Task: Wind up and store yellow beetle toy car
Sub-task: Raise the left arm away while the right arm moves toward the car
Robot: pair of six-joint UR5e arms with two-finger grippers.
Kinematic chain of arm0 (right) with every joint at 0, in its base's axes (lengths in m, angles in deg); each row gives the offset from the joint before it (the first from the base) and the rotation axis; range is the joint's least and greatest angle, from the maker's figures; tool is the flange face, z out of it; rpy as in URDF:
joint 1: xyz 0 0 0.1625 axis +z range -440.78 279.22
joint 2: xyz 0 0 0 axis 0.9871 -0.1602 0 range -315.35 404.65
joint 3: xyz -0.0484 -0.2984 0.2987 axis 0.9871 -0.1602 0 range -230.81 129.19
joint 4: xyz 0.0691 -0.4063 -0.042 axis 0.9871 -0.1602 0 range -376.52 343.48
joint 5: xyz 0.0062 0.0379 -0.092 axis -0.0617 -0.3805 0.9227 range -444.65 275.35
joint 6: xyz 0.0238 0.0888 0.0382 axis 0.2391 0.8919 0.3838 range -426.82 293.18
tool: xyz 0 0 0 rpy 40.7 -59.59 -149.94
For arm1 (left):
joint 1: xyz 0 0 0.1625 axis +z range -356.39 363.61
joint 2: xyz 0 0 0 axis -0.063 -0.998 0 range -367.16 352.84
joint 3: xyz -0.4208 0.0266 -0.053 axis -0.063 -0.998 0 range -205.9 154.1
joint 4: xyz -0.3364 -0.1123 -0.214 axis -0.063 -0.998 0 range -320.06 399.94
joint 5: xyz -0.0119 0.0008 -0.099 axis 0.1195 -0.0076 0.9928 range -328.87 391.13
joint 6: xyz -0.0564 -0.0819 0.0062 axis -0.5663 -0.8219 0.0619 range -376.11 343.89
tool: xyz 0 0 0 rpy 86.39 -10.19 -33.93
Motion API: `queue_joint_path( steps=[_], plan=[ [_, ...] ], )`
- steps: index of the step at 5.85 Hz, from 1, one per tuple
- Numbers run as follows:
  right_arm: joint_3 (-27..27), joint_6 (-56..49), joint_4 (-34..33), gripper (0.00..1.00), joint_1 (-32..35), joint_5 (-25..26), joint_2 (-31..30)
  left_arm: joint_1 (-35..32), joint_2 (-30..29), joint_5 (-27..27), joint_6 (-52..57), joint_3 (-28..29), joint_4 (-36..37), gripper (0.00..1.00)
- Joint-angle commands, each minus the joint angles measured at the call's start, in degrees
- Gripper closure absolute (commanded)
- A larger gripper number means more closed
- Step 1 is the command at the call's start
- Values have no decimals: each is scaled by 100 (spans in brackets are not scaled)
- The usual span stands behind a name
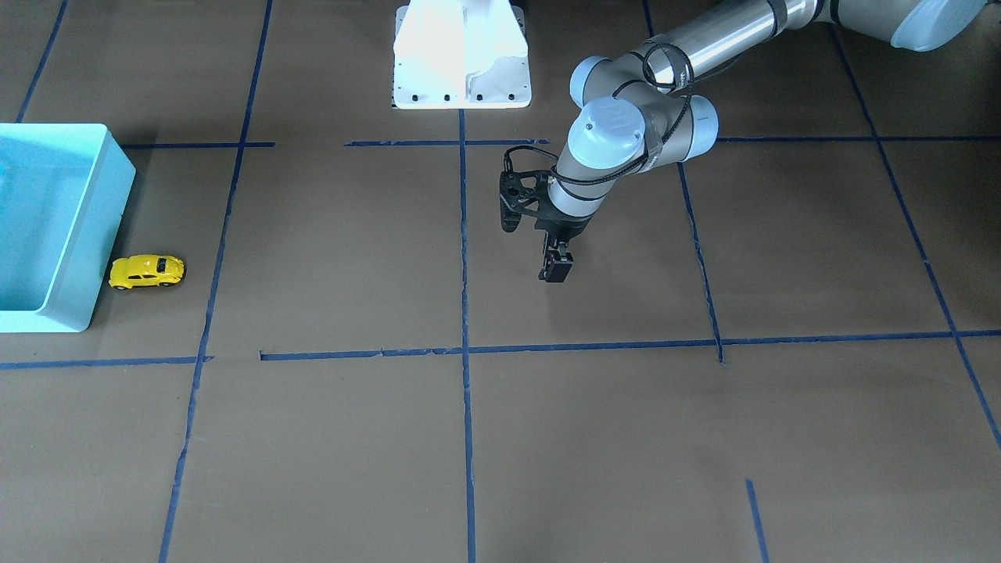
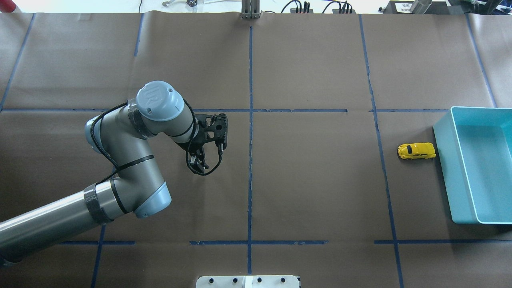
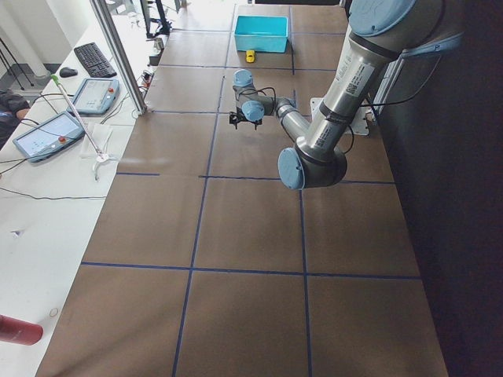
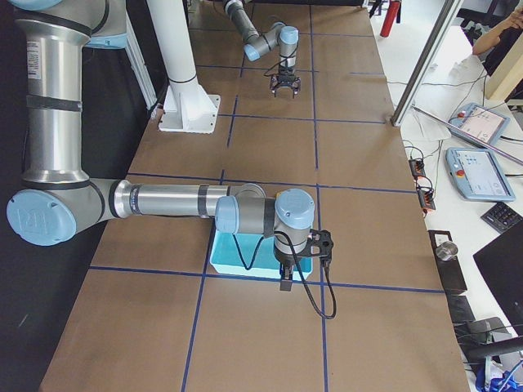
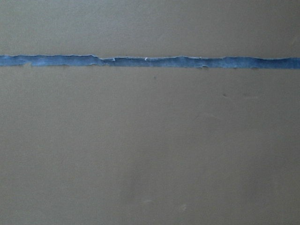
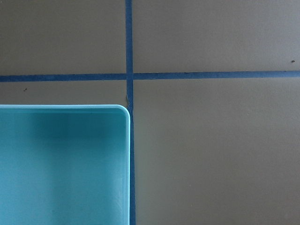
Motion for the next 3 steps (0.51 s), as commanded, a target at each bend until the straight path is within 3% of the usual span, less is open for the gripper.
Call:
queue_joint_path(
  steps=[1,3],
  plan=[
    [19,-8,0,0,-6,-2,9,-366,130,44,6,-169,67,0],
    [211,-34,0,0,-6,-2,9,-955,692,132,-3,-582,347,0]
  ],
)
